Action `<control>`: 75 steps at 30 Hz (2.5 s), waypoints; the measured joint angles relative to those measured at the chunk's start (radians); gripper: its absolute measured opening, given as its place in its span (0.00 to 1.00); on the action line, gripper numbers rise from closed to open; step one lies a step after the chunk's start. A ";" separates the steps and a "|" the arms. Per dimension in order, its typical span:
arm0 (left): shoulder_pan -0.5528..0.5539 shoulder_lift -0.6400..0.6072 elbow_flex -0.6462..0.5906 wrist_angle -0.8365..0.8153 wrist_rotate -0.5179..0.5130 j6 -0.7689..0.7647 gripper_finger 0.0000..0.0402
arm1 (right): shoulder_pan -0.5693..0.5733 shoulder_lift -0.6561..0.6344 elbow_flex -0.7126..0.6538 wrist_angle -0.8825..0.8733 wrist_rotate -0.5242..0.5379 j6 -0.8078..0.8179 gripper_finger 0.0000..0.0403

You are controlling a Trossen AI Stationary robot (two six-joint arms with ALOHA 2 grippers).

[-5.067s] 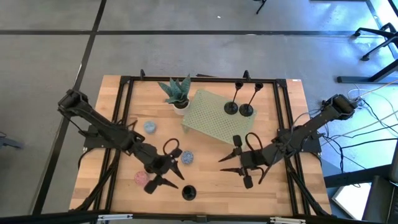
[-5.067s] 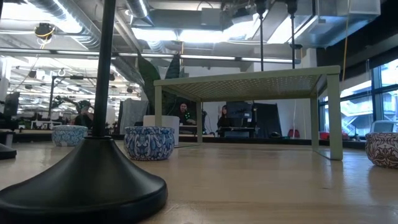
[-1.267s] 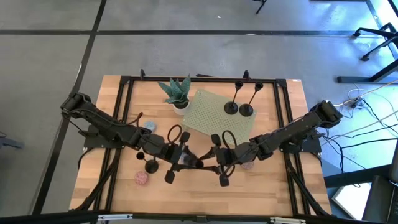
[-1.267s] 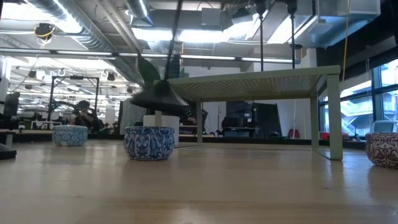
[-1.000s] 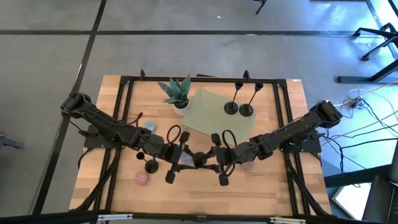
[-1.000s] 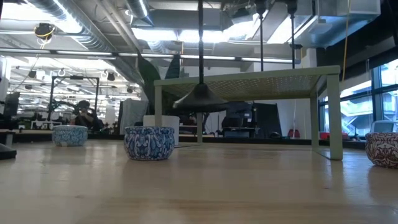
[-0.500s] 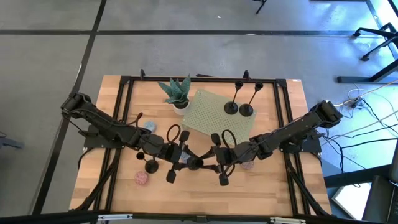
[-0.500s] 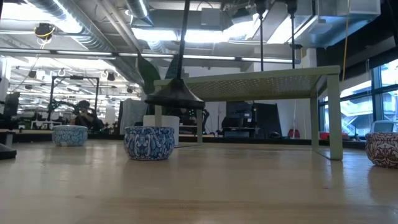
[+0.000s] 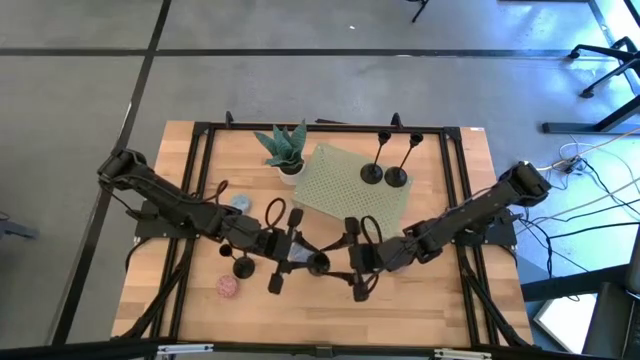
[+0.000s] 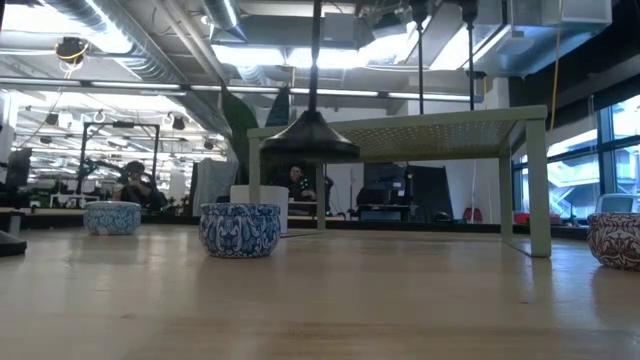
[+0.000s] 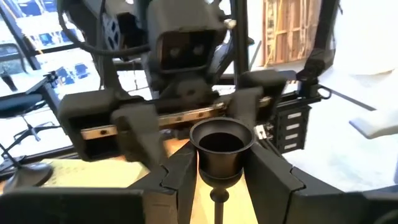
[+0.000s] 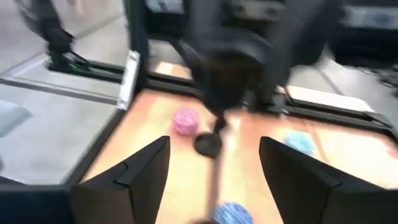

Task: Stock candles and holders on shelf
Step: Align the black candle holder with the other black candle holders on the shelf

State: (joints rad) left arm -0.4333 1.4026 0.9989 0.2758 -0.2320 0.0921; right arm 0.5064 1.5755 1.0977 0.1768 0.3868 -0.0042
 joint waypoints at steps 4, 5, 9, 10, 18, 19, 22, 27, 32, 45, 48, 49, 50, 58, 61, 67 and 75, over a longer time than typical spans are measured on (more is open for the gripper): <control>-0.022 -0.021 0.000 -0.005 -0.022 0.000 0.29 | 0.030 -0.031 0.000 -0.076 0.087 0.000 0.65; -0.027 -0.027 0.000 -0.004 -0.037 0.001 0.29 | 0.040 -0.041 0.000 -0.093 0.100 0.002 0.65; -0.042 -0.061 0.000 -0.006 -0.127 0.025 0.29 | 0.095 -0.099 0.000 -0.175 0.141 0.033 0.65; -0.044 -0.073 0.000 -0.003 -0.151 0.026 0.29 | 0.109 -0.116 0.000 -0.197 0.142 0.048 0.65; 0.021 -0.132 0.017 0.079 -0.166 0.018 0.30 | 0.209 -0.256 0.000 -0.435 0.144 0.219 0.65; 0.040 -0.133 0.028 0.081 -0.148 0.018 0.30 | 0.214 -0.266 0.000 -0.467 0.144 0.237 0.65; 0.110 -0.132 0.061 0.080 -0.083 0.019 0.30 | 0.217 -0.277 0.000 -0.516 0.144 0.284 0.65; 0.252 -0.119 0.086 0.092 0.020 0.032 0.30 | 0.210 -0.276 0.000 -0.513 0.144 0.286 0.65; 0.401 -0.119 0.087 0.118 0.091 0.017 0.30 | 0.207 -0.276 0.000 -0.511 0.144 0.275 0.65; 0.664 0.042 0.088 0.339 0.290 -0.082 0.30 | 0.191 -0.275 0.000 -0.513 0.168 0.275 0.65; 0.698 0.079 0.088 0.411 0.329 -0.124 0.30 | 0.188 -0.275 0.000 -0.519 0.155 0.275 0.65; 0.706 0.089 0.088 0.414 0.332 -0.136 0.30 | 0.188 -0.274 0.000 -0.519 0.155 0.274 0.65; 0.714 0.100 0.088 0.417 0.332 -0.141 0.30 | 0.187 -0.274 -0.001 -0.519 0.155 0.274 0.65; 0.762 0.172 0.088 0.462 0.329 -0.132 0.30 | 0.187 -0.274 -0.001 -0.518 0.155 0.240 0.65; 0.772 0.191 0.088 0.466 0.331 -0.132 0.30 | 0.187 -0.274 -0.001 -0.518 0.155 0.240 0.65; 0.783 0.205 0.088 0.482 0.332 -0.134 0.30 | 0.187 -0.274 -0.001 -0.518 0.152 0.240 0.65; 0.784 0.206 0.088 0.499 0.343 -0.085 0.30 | 0.187 -0.274 -0.001 -0.518 0.152 0.239 0.65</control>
State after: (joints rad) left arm 0.3510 1.6085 1.0866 0.7744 0.1107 0.0073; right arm 0.6930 1.3010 1.0966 -0.3408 0.5388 0.2352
